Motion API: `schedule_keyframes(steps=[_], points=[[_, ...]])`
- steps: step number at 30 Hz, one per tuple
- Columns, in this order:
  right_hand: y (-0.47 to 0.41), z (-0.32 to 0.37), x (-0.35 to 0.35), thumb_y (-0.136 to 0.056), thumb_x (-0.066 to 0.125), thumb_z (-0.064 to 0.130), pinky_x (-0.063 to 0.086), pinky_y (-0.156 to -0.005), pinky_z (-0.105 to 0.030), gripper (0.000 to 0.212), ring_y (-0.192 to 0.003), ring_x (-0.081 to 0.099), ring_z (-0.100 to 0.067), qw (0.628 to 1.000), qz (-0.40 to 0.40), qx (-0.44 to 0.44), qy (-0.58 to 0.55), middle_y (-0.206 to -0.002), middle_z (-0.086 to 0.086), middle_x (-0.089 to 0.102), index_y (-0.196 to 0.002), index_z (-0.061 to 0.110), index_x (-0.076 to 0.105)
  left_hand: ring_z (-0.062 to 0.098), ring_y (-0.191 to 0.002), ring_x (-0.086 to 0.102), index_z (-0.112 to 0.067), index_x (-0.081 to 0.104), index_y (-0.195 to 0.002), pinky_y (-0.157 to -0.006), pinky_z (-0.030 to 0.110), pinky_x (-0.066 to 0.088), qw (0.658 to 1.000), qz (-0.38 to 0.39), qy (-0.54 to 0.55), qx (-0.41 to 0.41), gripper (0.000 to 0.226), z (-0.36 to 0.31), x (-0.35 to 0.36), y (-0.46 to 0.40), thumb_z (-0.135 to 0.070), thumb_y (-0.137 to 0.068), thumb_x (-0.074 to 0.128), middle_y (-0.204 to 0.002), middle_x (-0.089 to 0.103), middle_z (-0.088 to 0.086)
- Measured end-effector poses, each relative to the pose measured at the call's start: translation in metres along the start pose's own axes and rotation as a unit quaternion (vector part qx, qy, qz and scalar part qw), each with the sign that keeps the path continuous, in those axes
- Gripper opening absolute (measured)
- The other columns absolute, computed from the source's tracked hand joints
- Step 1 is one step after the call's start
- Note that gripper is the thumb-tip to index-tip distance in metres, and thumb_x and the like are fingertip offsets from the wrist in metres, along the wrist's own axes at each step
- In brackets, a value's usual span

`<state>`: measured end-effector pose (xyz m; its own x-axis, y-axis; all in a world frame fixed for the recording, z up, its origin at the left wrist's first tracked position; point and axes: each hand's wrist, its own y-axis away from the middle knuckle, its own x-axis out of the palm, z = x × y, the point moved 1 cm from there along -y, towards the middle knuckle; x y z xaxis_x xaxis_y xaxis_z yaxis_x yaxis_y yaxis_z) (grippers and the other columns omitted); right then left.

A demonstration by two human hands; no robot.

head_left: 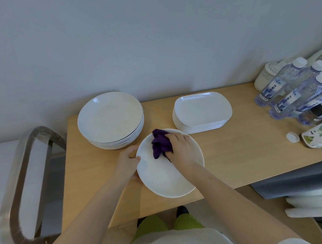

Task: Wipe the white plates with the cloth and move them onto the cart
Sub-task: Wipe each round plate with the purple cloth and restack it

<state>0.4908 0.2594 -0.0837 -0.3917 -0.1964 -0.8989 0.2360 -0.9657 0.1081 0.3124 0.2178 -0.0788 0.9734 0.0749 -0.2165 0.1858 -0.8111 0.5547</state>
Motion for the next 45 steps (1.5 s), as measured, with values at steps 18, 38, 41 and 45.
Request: schedule_keyframes(steps=[18, 38, 41, 45], points=[[0.054, 0.013, 0.020, -0.088, 0.059, 0.040, 0.040, -0.093, -0.035, 0.042, -0.118, 0.038, -0.020, 0.972, 0.117, -0.201, 0.030, -0.132, 0.009, 0.051, -0.128, 0.031, 0.049, 0.021, -0.104, 0.060, -0.026, 0.054, -0.120, -0.075, 0.038, 0.059, 0.997, -0.030, 0.058, 0.031, 0.025, 0.015, -0.009, 0.013, -0.015, -0.098, 0.048, -0.116, 0.060, 0.004], [0.008, 0.018, 0.010, -0.087, 0.052, 0.042, 0.036, -0.095, -0.040, 0.054, -0.120, 0.036, -0.030, 0.997, 0.046, -0.016, 0.060, -0.135, 0.001, 0.043, -0.137, 0.030, 0.038, 0.017, -0.102, 0.059, -0.021, 0.063, -0.107, -0.088, 0.040, 0.052, 0.994, -0.061, -0.019, 0.092, 0.024, 0.024, -0.001, 0.011, -0.004, -0.091, 0.055, -0.100, 0.063, -0.009], [0.014, 0.037, 0.019, -0.086, 0.053, 0.045, 0.038, -0.091, -0.040, 0.053, -0.120, 0.036, -0.028, 0.994, 0.075, -0.059, 0.052, -0.133, 0.002, 0.046, -0.135, 0.032, 0.040, 0.016, -0.095, 0.064, -0.026, 0.067, -0.094, -0.079, 0.033, 0.056, 0.994, -0.053, 0.040, 0.085, 0.026, 0.028, -0.004, 0.015, -0.009, -0.098, 0.047, -0.095, 0.069, -0.005], [0.035, 0.050, 0.027, -0.085, 0.051, 0.048, 0.041, -0.091, -0.040, 0.049, -0.117, 0.037, -0.025, 0.994, 0.082, -0.066, 0.033, -0.131, 0.001, 0.047, -0.130, 0.030, 0.041, 0.021, -0.091, 0.067, -0.015, 0.066, -0.089, -0.064, 0.031, 0.058, 0.993, -0.039, 0.106, 0.030, 0.031, 0.028, -0.008, 0.017, -0.021, -0.102, 0.039, -0.092, 0.070, 0.007]])
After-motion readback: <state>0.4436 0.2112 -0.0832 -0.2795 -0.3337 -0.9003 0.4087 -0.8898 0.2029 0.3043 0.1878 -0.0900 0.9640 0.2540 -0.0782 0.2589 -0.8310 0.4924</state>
